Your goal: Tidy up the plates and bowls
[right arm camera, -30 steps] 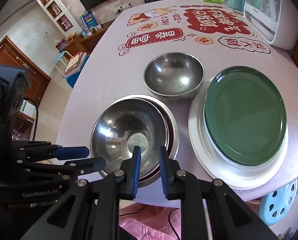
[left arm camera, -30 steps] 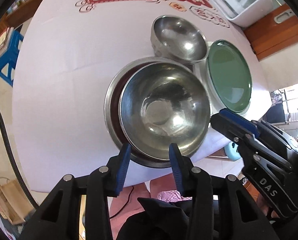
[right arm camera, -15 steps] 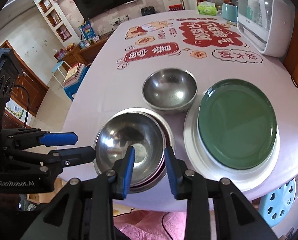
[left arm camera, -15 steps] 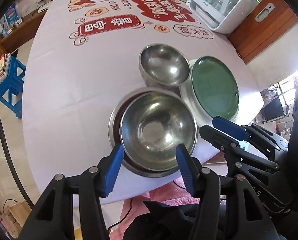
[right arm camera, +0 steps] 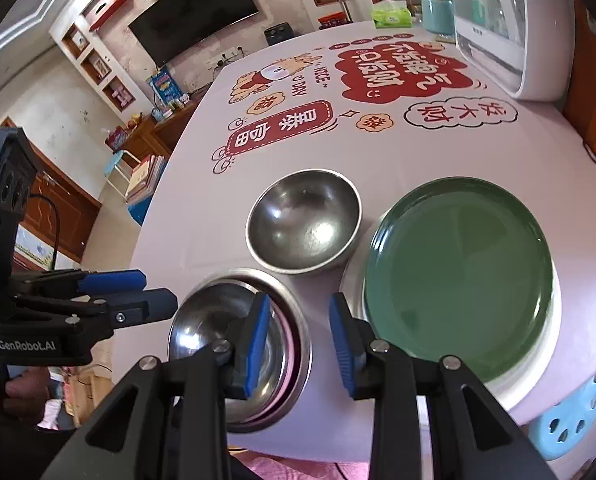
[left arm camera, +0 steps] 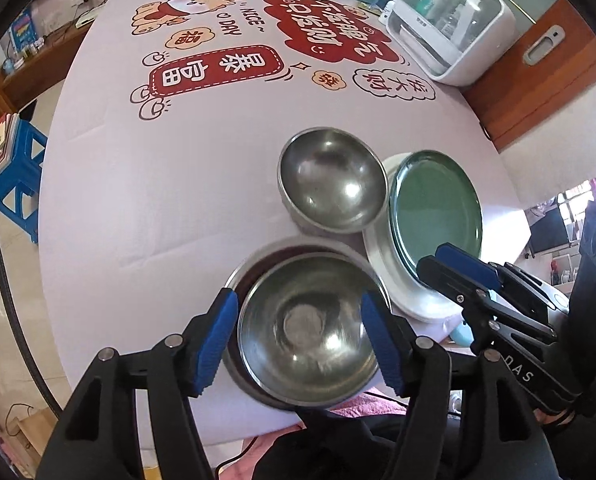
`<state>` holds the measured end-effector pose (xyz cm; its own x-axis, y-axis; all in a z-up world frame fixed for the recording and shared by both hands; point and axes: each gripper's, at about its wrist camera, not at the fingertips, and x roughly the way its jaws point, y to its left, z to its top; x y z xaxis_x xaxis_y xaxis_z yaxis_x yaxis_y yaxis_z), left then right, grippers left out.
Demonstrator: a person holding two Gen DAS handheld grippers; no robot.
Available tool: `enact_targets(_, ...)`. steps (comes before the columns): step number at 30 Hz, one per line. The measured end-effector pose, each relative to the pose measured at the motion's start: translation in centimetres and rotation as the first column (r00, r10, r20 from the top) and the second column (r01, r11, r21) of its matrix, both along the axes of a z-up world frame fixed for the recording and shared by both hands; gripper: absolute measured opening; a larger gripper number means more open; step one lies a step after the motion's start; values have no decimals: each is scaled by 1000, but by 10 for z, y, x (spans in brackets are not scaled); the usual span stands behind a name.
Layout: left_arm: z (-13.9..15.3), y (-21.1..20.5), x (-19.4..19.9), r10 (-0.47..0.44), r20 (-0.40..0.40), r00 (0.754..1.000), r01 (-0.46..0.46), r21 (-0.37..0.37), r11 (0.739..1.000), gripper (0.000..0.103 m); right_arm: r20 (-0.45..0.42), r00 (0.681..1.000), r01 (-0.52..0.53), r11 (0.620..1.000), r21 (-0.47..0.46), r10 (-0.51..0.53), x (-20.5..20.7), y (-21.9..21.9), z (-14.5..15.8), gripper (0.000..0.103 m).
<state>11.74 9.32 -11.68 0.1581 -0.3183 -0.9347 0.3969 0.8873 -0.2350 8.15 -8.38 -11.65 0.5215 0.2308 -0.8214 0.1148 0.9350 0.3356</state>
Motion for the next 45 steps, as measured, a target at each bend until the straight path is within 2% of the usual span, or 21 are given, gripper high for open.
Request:
enact_targets(16,-33,-23,56,68,-74,995,-67,19,998,65,-40,999,-14,999,43,16,49,-26,-18,31)
enact_targets(34,-77,-42,86,124,-193,973,-117,48,992,65,-65,995,-70,997,21,72,96,-37,-35,31)
enact_targets(36,-81,-42,89,128,-201,971,-121,47,992,59,-69,995,-73,997,21,75,100,-38,-37,31)
enact_targets(40,-87,-41,92,141,-221,965,-136,36,990,55,-77,994,-74,997,23,76,104,-39,-40,31)
enact_targets(42,-90,-41,93,148,-231,962,-144,35,989,47,-83,994,-76,997,22,78,106,-39,-42,31)
enact_targets(45,-95,-41,95,159,-248,956,-154,39,987,40,-88,993,-78,997,21,79,109,-39,-45,31)
